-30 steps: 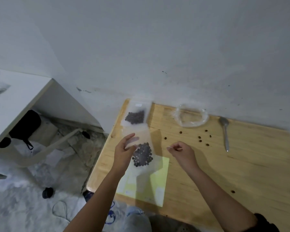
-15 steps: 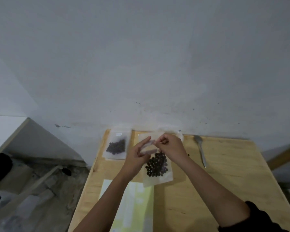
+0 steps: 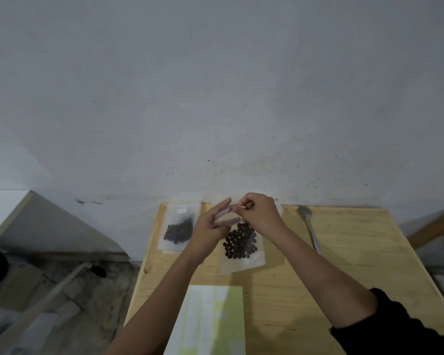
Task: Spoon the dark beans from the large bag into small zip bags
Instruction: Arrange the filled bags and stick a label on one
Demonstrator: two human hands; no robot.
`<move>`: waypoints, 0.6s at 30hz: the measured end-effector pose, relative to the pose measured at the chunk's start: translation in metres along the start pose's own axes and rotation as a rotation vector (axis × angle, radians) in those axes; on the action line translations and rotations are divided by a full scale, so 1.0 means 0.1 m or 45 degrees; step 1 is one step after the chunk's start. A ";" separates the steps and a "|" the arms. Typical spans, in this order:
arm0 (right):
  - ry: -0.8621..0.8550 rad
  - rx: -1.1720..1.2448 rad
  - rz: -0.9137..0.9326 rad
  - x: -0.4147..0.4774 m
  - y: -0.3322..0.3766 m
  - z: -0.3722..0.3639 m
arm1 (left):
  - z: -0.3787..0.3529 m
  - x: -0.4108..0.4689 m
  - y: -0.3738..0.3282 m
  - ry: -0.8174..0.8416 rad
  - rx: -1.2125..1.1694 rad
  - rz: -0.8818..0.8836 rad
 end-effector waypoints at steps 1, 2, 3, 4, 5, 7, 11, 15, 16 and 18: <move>-0.012 -0.021 -0.001 0.01 0.02 -0.01 | 0.02 0.01 0.00 0.001 0.000 0.000; -0.026 -0.034 -0.011 0.03 0.03 -0.01 | 0.05 0.02 0.00 -0.001 -0.002 0.001; -0.043 -0.043 -0.030 0.04 0.04 -0.01 | 0.07 0.03 -0.01 -0.005 -0.006 0.000; -0.060 -0.050 -0.054 0.04 0.04 -0.01 | 0.10 0.03 0.00 -0.011 -0.013 0.000; -0.072 -0.057 -0.083 0.05 0.04 -0.01 | 0.13 0.03 0.00 -0.018 -0.022 0.003; -0.095 -0.080 -0.157 0.06 -0.01 -0.02 | 0.19 0.02 0.02 -0.032 -0.056 0.011; -0.133 -0.081 -0.203 0.05 -0.07 -0.04 | 0.37 0.00 0.03 -0.068 -0.066 -0.006; -0.029 0.315 -0.308 -0.02 -0.11 -0.26 | 0.48 0.00 -0.04 -0.087 -0.015 -0.031; -0.019 0.393 -0.331 -0.04 -0.10 -0.30 | 0.50 0.01 -0.05 -0.087 -0.007 -0.035; -0.029 0.505 -0.339 -0.08 -0.04 -0.35 | 0.56 0.00 -0.07 -0.092 -0.012 -0.036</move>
Point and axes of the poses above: each hand's wrist, its own x-axis towards the middle knuckle, its own z-axis out of the back of the hand, y = z × x, the point moved 10 cm from there along x, towards the middle knuckle, and after that the axes turned 5 degrees about -x, right-handed, at the moved point
